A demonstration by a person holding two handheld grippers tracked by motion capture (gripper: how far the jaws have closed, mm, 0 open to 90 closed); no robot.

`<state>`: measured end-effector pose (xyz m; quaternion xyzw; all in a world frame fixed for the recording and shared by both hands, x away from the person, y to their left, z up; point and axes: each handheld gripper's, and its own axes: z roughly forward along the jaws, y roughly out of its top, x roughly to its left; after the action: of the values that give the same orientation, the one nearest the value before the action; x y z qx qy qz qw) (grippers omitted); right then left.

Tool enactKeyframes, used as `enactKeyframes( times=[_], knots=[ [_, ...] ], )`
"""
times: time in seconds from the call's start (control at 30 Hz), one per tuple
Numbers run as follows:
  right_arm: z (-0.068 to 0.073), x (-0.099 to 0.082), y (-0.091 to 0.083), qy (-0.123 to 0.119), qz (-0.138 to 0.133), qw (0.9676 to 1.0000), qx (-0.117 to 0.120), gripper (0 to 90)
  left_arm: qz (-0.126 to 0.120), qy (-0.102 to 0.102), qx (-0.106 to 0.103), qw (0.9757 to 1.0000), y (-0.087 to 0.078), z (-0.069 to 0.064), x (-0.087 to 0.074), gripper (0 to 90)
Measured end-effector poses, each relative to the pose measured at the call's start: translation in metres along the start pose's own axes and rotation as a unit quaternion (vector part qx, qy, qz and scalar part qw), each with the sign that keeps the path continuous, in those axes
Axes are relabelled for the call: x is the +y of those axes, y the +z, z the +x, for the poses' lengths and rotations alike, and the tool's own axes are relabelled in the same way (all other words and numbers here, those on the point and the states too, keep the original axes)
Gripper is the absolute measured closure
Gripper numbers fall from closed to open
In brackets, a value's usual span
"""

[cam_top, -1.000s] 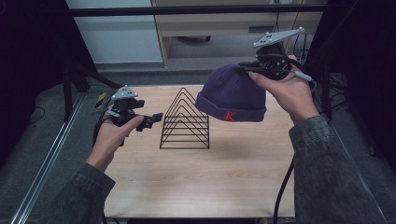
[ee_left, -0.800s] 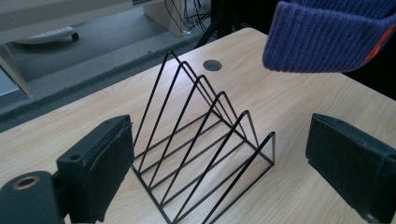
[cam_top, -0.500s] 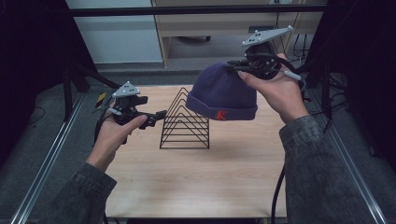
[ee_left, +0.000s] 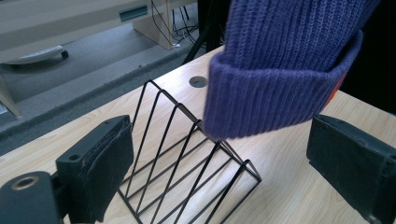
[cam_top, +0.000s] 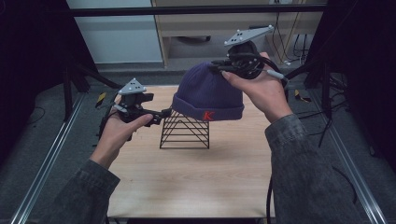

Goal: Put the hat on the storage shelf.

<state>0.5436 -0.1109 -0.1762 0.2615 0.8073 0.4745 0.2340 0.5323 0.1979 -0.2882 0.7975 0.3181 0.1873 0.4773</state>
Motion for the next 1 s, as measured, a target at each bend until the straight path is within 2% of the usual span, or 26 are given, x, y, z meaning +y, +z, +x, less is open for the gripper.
enactKeyframes(
  times=[0.23,0.43,0.67,0.7,0.8,0.83,0.97,1.0],
  knots=[
    [0.002,0.001,0.013,-0.001,-0.003,0.9999,0.01,80.6,0.007,0.006,-0.002,1.0,0.013,0.003,0.001,7.1],
    [0.005,0.006,0.02,-0.001,-0.006,0.9998,0.018,80.5,0.017,0.011,0.01,0.9997,0.024,0.007,0.001,6.9],
    [0.01,0.015,0.025,-0.007,-0.009,0.9996,0.027,80.5,0.014,-0.009,-0.003,0.9999,0.034,0.013,0.0,7.8],
    [0.011,0.016,0.026,-0.007,-0.01,0.9995,0.028,80.5,0.013,-0.011,-0.004,0.9998,0.034,0.013,0.0,9.7],
    [0.014,0.017,0.029,-0.009,-0.011,0.9994,0.031,80.4,0.02,-0.012,-0.011,0.9997,0.036,0.013,-0.001,23.2],
    [0.015,0.017,0.03,-0.01,-0.01,0.9994,0.031,80.4,0.023,-0.008,-0.01,0.9997,0.036,0.013,-0.002,31.2],
    [0.016,0.016,0.033,-0.008,-0.008,0.9995,0.029,80.4,0.026,0.001,0.005,0.9996,0.035,0.011,-0.003,56.0],
    [0.016,0.015,0.034,-0.008,-0.009,0.9996,0.027,80.4,0.027,0.004,0.01,0.9996,0.035,0.011,-0.003,58.5]
  ],
)
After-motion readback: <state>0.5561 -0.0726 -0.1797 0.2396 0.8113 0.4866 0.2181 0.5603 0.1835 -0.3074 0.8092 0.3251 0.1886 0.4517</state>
